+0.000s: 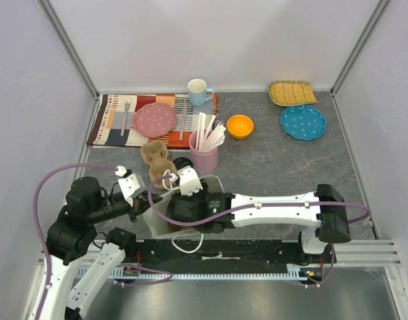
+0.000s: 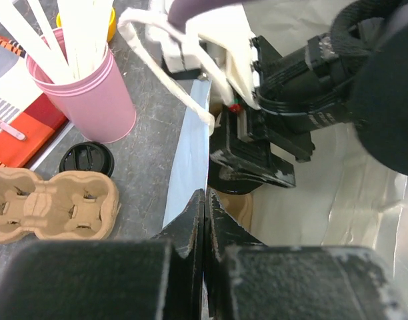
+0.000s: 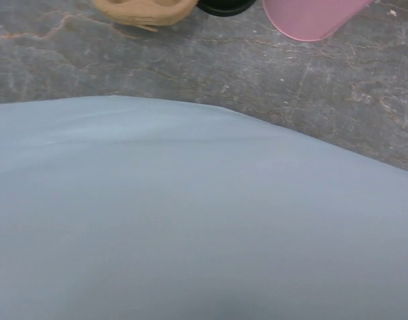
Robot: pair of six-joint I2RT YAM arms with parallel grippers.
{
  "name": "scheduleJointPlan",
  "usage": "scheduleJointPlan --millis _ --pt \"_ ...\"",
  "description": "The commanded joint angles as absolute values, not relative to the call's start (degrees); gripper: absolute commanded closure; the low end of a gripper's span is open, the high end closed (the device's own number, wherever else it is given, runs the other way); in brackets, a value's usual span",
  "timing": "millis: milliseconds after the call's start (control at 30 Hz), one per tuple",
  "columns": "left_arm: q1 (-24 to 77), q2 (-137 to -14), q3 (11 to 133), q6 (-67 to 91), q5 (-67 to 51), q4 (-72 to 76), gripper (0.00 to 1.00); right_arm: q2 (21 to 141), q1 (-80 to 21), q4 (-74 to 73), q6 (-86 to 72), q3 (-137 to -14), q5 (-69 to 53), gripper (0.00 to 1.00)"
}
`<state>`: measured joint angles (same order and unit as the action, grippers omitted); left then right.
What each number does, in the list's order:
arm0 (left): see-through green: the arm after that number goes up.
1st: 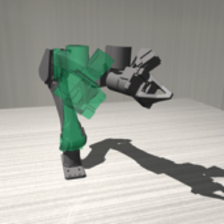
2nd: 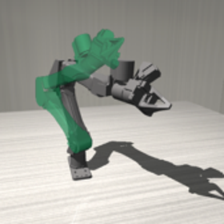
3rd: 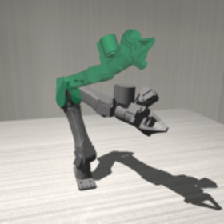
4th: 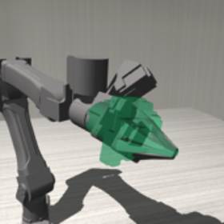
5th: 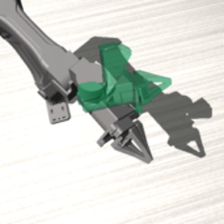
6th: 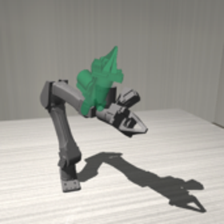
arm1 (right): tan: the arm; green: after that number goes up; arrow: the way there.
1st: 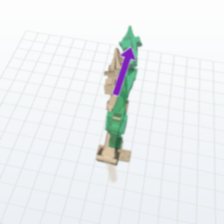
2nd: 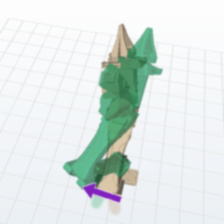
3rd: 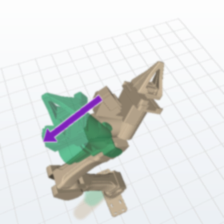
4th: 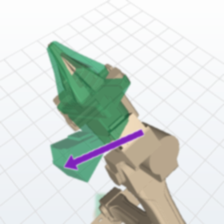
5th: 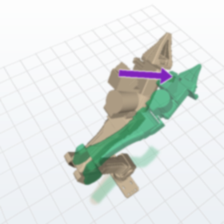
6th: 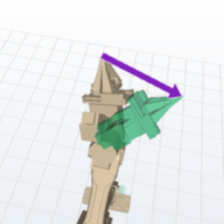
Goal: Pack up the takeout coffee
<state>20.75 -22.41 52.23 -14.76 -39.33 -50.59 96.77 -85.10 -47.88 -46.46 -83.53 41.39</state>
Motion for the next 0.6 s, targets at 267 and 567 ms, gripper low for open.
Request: scheduleJointPlan --millis 267,567 --pt "20.7 -24.2 53.8 -9.7 -39.2 -46.0 0.98 99.5 -78.0 -51.1 -47.5 -81.5 31.6 0.37" --pt "20.7 -24.6 53.4 -9.6 -39.6 -45.8 0.98 95.3 -75.1 -38.7 -47.4 -73.6 27.6 0.73"
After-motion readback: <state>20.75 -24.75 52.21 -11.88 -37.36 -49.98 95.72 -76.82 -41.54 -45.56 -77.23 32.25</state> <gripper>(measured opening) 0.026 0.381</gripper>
